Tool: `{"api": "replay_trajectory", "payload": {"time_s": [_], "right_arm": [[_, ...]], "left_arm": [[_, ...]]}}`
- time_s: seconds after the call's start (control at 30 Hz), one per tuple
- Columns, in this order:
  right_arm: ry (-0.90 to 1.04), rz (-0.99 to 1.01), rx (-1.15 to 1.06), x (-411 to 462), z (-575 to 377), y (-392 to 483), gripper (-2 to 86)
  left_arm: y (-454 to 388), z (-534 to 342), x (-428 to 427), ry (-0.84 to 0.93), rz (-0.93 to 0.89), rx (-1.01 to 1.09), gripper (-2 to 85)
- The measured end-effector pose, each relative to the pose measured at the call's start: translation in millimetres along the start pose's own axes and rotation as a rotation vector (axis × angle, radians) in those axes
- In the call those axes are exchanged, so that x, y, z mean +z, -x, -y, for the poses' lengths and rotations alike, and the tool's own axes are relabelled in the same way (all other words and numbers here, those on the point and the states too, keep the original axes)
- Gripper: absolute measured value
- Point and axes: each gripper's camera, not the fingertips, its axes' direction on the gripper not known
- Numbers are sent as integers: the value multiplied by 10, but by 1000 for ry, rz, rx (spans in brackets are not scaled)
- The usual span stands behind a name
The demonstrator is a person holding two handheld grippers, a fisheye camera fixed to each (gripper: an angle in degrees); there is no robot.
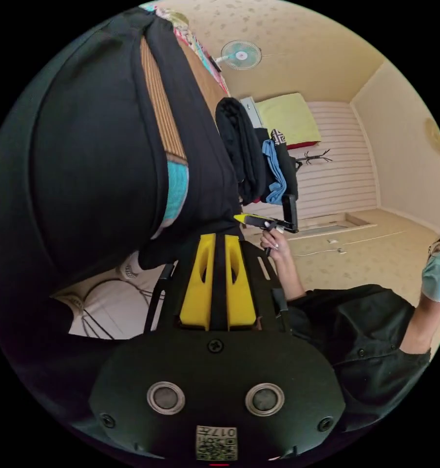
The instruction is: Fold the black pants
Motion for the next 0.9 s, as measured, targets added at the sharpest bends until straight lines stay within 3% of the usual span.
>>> {"api": "replay_trajectory", "payload": {"time_s": [0.1,0.17,0.3,0.43,0.63,0.9], "right_arm": [[-71,117,-219,-163,-118,409,30],[-123,187,-403,-205,-187,863,30],[-88,310,-498,12,-112,1253,30],[-48,434,-498,306,-78,1357,30],[46,409,-534,626,-95,1580,35],[335,514,-685,712,101,1537,74]], "left_arm": [[-357,43,-317,-61,128,57,83],[-538,107,-429,-87,46,80,125],[-551,228,-400,-117,-176,75,153],[-610,255,-282,-71,29,-3,171],[-826,70,-118,-85,240,-1,68],[-771,-86,-265,-133,200,-35,41]]}}
